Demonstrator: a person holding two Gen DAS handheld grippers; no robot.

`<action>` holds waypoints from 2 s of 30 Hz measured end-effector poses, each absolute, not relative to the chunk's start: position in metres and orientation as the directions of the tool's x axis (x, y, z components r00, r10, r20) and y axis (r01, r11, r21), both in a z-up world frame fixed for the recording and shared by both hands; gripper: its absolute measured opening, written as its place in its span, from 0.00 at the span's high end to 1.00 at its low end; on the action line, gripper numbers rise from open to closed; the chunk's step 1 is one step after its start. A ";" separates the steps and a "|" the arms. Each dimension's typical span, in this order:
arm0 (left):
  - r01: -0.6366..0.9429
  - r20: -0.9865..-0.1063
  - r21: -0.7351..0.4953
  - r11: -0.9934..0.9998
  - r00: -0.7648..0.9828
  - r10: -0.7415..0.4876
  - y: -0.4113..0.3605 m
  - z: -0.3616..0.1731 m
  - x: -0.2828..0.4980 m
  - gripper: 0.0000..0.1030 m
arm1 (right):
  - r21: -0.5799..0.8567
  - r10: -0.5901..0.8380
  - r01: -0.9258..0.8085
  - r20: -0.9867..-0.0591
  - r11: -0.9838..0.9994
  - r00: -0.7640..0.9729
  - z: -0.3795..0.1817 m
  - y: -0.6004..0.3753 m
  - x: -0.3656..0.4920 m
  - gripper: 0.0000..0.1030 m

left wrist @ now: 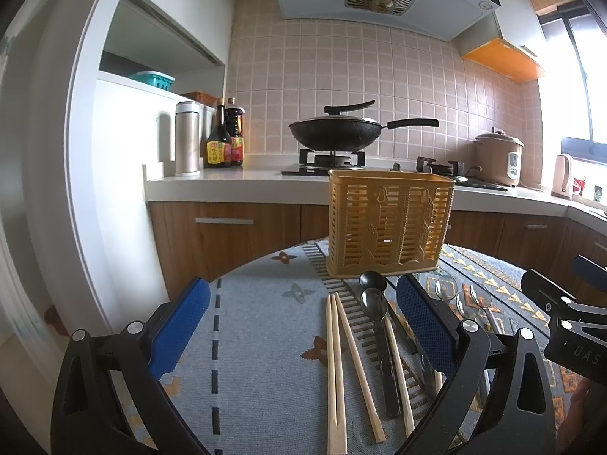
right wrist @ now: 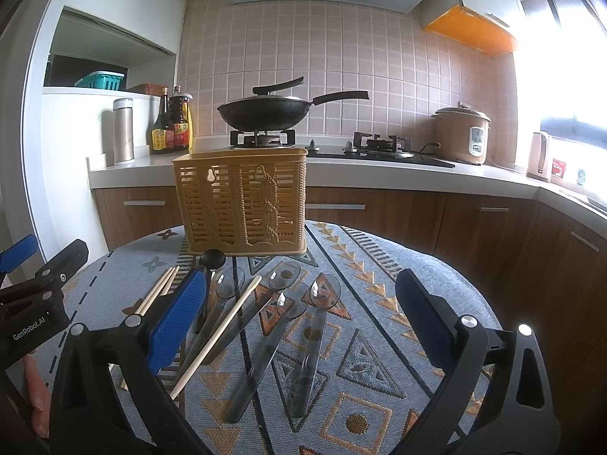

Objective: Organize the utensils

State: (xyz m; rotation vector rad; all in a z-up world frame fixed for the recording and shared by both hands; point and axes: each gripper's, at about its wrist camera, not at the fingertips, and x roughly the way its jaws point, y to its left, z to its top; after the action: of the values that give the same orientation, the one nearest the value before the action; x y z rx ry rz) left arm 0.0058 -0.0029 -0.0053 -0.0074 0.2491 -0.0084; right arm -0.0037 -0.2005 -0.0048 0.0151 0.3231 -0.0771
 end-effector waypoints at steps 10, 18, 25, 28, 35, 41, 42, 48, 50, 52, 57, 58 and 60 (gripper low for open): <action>0.008 -0.248 -0.009 1.000 0.969 -0.010 -0.002 -0.005 0.006 0.07 | 0.001 -0.073 0.078 -0.320 0.997 0.945 -0.005 -0.200 -0.004 0.07; 0.007 -0.249 -0.011 1.000 0.968 -0.010 -0.002 -0.005 0.006 0.07 | -0.011 -0.080 0.081 -0.324 0.997 0.942 -0.006 -0.198 -0.002 0.07; 0.008 -0.256 -0.012 1.000 0.967 -0.010 -0.003 -0.009 0.008 0.07 | -0.018 -0.113 0.114 -0.349 0.993 0.930 -0.007 -0.199 0.002 0.07; 0.012 -0.272 -0.018 1.000 0.962 -0.016 -0.003 -0.010 0.011 0.07 | -0.005 -0.118 0.126 -0.386 0.992 0.915 -0.008 -0.203 0.007 0.07; 0.045 -0.418 -0.097 0.994 0.905 -0.081 0.021 -0.010 0.035 0.11 | 0.047 -0.095 0.133 -0.474 0.990 0.875 -0.003 -0.221 0.017 0.07; 0.134 -0.596 -0.114 0.984 0.783 -0.176 0.037 -0.003 0.074 0.22 | 0.106 -0.043 0.123 -0.558 0.987 0.829 0.012 -0.233 0.032 0.07; 0.159 -0.633 -0.111 0.981 0.750 -0.193 0.036 -0.002 0.082 0.25 | 0.109 -0.046 0.130 -0.564 0.985 0.824 0.015 -0.233 0.035 0.07; 0.316 -0.796 -0.188 0.930 0.505 -0.333 0.031 -0.018 0.120 0.38 | -0.004 -0.094 0.122 -0.659 0.993 0.746 0.026 -0.223 0.070 0.07; 0.319 -0.831 -0.198 0.927 0.447 -0.331 0.030 -0.028 0.134 0.44 | 0.023 -0.041 0.081 -0.705 0.996 0.708 0.022 -0.226 0.084 0.07; 0.328 -0.853 -0.193 0.925 0.409 -0.324 0.028 -0.037 0.143 0.44 | 0.060 0.000 0.069 -0.752 0.996 0.659 0.016 -0.231 0.099 0.11; 0.323 -0.890 -0.225 0.919 0.316 -0.329 0.015 -0.056 0.165 0.58 | 0.040 0.007 0.044 -0.813 0.998 0.582 0.003 -0.232 0.124 0.26; 0.323 -0.891 -0.218 0.921 0.320 -0.323 0.013 -0.056 0.165 0.58 | 0.034 0.007 0.036 -0.822 0.999 0.569 0.001 -0.231 0.128 0.26; 0.333 -0.901 -0.179 0.926 0.322 -0.290 0.004 -0.057 0.168 0.58 | 0.048 0.027 0.024 -0.833 0.999 0.552 -0.002 -0.232 0.134 0.26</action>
State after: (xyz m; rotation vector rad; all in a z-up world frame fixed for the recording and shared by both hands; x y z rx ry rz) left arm 0.1677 0.0039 -0.0566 0.0415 1.1742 -0.4093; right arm 0.1336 -0.2325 -0.0023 0.0555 0.9863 0.0018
